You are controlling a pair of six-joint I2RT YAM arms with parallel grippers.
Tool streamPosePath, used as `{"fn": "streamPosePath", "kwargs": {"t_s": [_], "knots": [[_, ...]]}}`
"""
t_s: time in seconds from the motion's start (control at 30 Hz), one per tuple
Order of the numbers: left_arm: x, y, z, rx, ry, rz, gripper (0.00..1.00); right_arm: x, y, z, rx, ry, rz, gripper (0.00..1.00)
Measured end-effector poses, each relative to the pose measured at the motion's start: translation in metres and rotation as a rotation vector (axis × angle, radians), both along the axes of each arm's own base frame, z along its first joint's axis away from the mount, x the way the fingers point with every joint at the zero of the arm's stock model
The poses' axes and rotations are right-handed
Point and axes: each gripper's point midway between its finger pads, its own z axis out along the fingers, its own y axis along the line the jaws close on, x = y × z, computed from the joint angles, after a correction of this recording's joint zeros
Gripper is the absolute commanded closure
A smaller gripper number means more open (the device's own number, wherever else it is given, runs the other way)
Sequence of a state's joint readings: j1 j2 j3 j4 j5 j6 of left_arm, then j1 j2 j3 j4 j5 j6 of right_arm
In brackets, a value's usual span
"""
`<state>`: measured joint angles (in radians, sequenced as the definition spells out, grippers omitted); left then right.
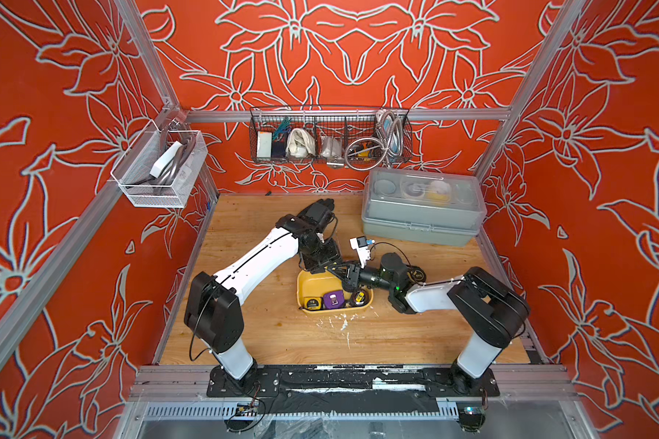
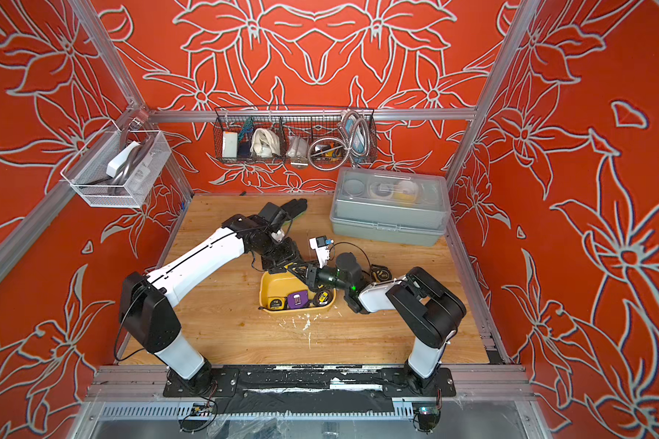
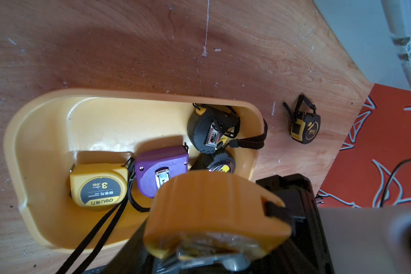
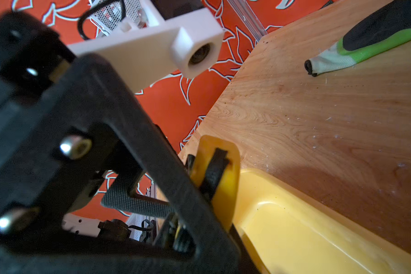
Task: Take the tape measure out of the storage box
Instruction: Place the tape measure at the center of the board.
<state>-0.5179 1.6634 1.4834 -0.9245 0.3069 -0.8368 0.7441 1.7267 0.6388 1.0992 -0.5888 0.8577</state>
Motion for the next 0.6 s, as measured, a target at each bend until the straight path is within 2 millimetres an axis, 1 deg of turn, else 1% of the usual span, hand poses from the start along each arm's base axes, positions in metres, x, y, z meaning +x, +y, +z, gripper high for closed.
{"fn": "streamPosePath", "kwargs": {"t_s": [0.03,0.13,0.2,0.23,0.3,0.37,0.4,0.43,0.5,0.6], "knots": [[0.0,0.0,0.0,0.0,-0.001,-0.001,0.49,0.0,0.0,0.0,0.0,0.0,-0.002,0.83],[0.0,0.0,0.0,-0.001,-0.002,-0.004,0.47,0.0,0.0,0.0,0.0,-0.002,-0.003,0.93],[0.0,0.0,0.001,-0.002,-0.005,-0.008,0.44,0.0,0.0,0.0,-0.001,-0.005,-0.002,0.96],[0.0,0.0,0.001,-0.001,-0.007,-0.01,0.41,0.0,0.0,0.0,-0.001,-0.007,-0.002,0.98],[-0.001,0.001,0.002,0.0,-0.011,-0.017,0.27,0.0,0.0,0.001,0.0,-0.012,0.001,1.0],[-0.002,0.0,0.002,0.0,-0.013,-0.035,0.08,-0.002,0.001,0.0,-0.001,-0.011,0.01,0.99],[-0.003,0.001,0.002,0.004,-0.016,-0.044,0.03,-0.003,0.001,0.0,-0.001,-0.01,0.016,0.99],[-0.004,0.002,0.002,0.011,-0.019,-0.055,0.01,-0.003,0.001,0.0,-0.002,-0.008,0.018,0.99],[-0.004,0.005,0.003,0.035,-0.031,-0.07,0.01,-0.003,0.001,-0.001,-0.004,-0.006,0.02,0.99],[0.002,0.011,0.016,0.073,-0.08,-0.089,0.01,-0.003,-0.003,-0.004,-0.014,0.005,0.012,0.99]]}}
